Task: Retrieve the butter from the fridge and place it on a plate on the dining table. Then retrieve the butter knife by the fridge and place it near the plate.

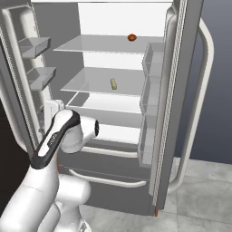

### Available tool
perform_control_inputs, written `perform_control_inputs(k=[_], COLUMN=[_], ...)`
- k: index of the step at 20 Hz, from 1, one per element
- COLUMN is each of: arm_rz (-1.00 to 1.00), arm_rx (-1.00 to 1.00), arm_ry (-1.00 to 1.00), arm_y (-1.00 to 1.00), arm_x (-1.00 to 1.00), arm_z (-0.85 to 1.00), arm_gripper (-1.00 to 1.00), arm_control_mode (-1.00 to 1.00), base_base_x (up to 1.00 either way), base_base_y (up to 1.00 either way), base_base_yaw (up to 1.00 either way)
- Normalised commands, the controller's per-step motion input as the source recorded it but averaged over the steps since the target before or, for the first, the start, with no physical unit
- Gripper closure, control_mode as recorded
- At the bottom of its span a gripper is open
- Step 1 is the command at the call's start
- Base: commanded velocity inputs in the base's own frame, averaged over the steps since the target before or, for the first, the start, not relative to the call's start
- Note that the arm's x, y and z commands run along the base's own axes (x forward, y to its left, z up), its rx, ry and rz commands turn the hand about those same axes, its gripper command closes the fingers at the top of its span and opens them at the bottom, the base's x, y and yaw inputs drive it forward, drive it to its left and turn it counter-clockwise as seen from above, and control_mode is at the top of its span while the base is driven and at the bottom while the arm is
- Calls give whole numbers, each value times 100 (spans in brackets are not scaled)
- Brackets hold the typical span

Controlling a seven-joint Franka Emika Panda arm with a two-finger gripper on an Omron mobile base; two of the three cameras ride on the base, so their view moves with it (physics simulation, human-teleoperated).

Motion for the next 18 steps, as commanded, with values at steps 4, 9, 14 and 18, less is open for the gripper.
perform_control_inputs(k=[4,9,14,18], arm_rz=[0,0,0,0], arm_rx=[17,3,0,0], arm_ry=[0,6,0,3], arm_y=[0,6,23,31], arm_x=[45,41,30,36], arm_z=[0,0,-4,-8], arm_gripper=[-100,-100,-100,-100], arm_control_mode=[-100,-100,-100,-100], base_base_x=[0,0,0,0], base_base_y=[0,0,0,0], base_base_yaw=[0,0,0,0])
